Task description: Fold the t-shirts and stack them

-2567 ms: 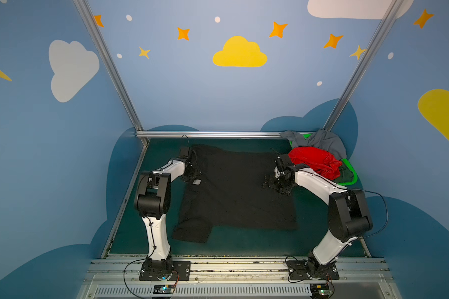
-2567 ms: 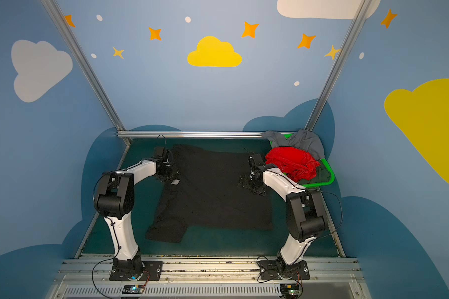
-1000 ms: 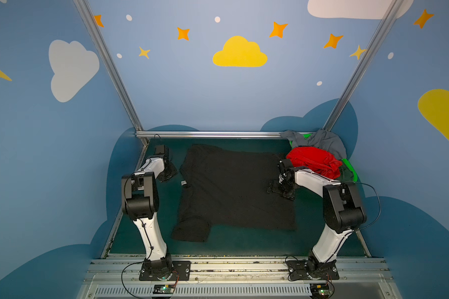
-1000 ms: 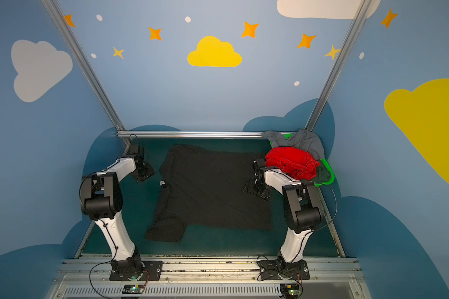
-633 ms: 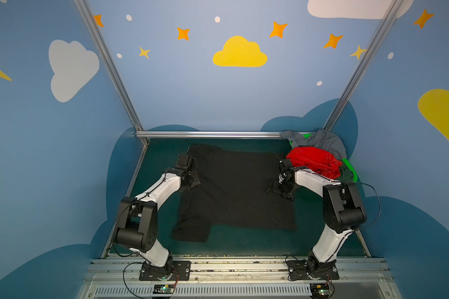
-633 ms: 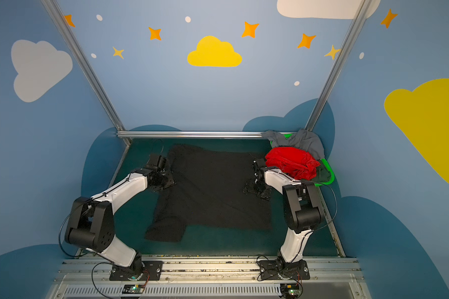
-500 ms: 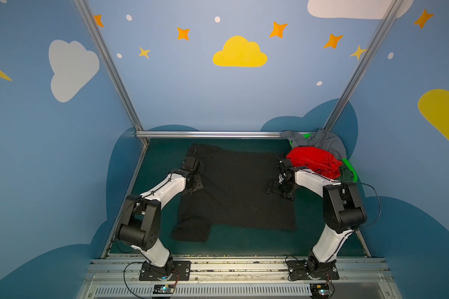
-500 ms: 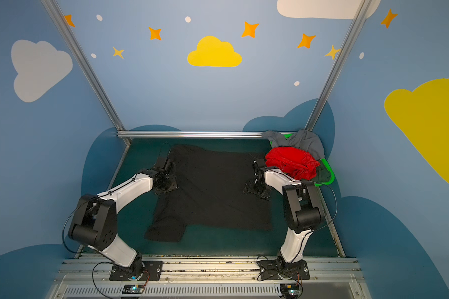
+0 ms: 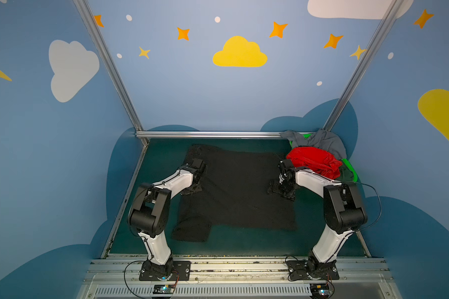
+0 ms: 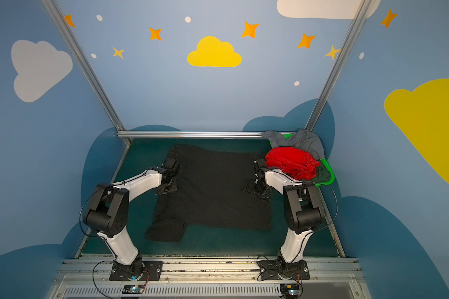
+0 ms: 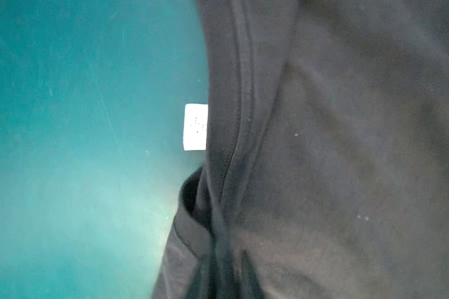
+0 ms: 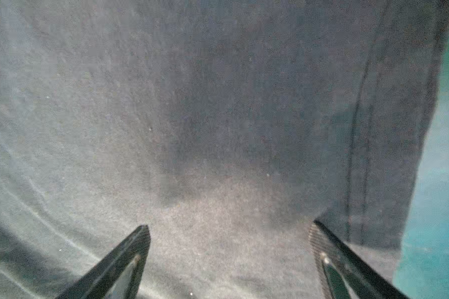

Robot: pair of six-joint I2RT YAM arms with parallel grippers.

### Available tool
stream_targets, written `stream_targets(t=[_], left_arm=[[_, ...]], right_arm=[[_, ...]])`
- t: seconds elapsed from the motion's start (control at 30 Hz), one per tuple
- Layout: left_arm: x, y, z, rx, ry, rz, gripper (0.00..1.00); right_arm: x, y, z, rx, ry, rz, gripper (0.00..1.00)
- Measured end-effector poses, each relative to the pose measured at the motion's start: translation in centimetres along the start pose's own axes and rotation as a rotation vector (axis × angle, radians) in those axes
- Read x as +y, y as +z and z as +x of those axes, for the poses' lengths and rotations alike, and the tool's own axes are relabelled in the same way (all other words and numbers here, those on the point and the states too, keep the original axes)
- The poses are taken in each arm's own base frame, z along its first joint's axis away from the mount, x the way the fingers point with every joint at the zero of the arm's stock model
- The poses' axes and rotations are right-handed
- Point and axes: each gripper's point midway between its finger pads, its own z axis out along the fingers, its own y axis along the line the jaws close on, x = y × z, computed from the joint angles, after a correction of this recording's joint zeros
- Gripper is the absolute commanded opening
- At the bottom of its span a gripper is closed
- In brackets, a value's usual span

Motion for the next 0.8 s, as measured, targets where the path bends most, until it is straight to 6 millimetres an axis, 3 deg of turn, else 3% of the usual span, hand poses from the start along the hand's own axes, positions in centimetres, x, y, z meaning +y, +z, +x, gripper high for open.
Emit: stream_targets(t=[0.1, 0.37, 0.6, 0.77, 0.8], left_arm=[[0.9, 0.1, -0.4, -0.001, -0.019, -0.020, 0.04], [6.2, 1.5, -1.2, 0.029, -0.147, -0.079, 0.04], [10.4, 3.4, 1.1, 0.104, -0.240, -0.136, 0.04], [12.4, 3.7, 1.8, 0.120, -0.289, -0.169, 0.04], [12.9, 3.6, 1.8, 0.116, -0.302, -0.175, 0.15]], right_arm=[[0.0, 0.0, 0.0, 0.000, 0.000, 0.000, 0.96], [-0.3, 0.0, 0.2, 0.010, -0.013, 0.007, 0.96], [-1.0, -0.5, 0.3, 0.030, -0.015, 0.024, 0.96], [0.2, -2.1, -1.7, -0.016, -0.033, 0.000, 0.96], [0.5, -2.6, -2.3, -0.030, -0.037, -0.006, 0.96]])
